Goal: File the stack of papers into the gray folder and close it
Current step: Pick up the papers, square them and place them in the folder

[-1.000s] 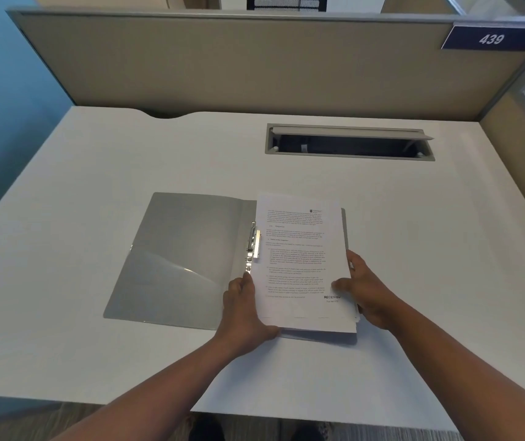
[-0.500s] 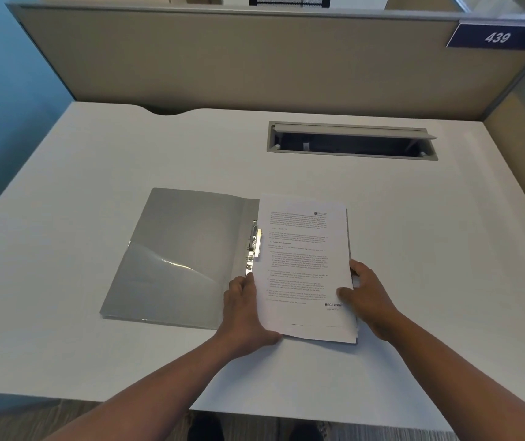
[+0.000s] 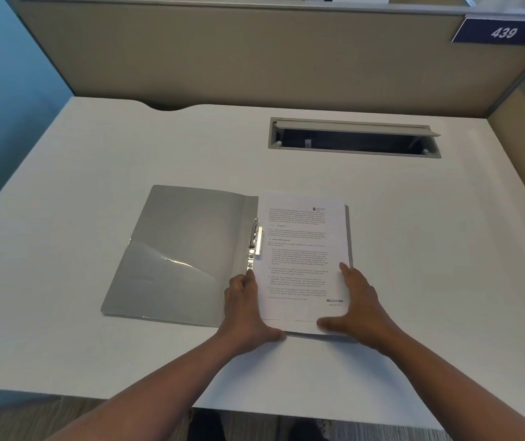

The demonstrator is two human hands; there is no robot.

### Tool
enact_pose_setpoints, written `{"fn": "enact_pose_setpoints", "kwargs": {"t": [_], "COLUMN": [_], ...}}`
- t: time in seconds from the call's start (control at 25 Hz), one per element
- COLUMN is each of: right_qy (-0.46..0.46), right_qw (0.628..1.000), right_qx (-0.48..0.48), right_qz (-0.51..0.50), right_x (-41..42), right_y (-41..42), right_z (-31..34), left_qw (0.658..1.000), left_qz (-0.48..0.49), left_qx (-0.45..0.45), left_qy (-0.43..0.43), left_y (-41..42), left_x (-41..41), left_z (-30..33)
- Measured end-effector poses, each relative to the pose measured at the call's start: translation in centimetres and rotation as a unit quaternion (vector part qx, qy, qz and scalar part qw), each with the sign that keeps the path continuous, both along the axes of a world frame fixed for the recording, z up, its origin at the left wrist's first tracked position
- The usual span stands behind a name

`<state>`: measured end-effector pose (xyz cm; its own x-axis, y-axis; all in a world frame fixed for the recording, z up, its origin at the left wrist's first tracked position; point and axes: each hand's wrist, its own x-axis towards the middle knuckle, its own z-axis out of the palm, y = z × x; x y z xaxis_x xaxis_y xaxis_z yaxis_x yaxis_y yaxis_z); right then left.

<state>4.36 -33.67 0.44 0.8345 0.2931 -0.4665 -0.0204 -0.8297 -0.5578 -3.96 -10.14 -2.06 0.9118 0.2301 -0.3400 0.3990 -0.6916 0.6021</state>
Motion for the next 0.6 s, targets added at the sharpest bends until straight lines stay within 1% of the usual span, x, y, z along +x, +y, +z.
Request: {"fn": "enact_pose_setpoints", "kwargs": {"t": [0.08, 0.2, 0.48, 0.6], "right_qy": [0.011, -0.005, -0.06, -0.059], "right_qw": [0.997, 0.993, 0.994, 0.995], "right_qx": [-0.042, -0.073, -0.067, -0.062], "right_qz": [0.058, 0.09, 0.068, 0.06], "right_x": [-0.6, -1.0, -1.7, -1.6], "right_y": [-0.1, 0.2, -0.4, -0.6], "right_z": [0.0, -0.4, -0.8, -0.9], "left_qw": [1.0, 1.0, 1.0, 1.0], "left_qz": [0.004, -0.003, 0.005, 0.007], "left_qx": [-0.005, 0.0, -0.004, 0.007], "left_qy": [0.002, 0.006, -0.017, -0.021], "left_y": [0.1, 0.2, 0.2, 0.0], "left_x": [0.1, 0.3, -0.1, -0.2], "left_z": [0.0, 0.0, -0.1, -0.1]}}
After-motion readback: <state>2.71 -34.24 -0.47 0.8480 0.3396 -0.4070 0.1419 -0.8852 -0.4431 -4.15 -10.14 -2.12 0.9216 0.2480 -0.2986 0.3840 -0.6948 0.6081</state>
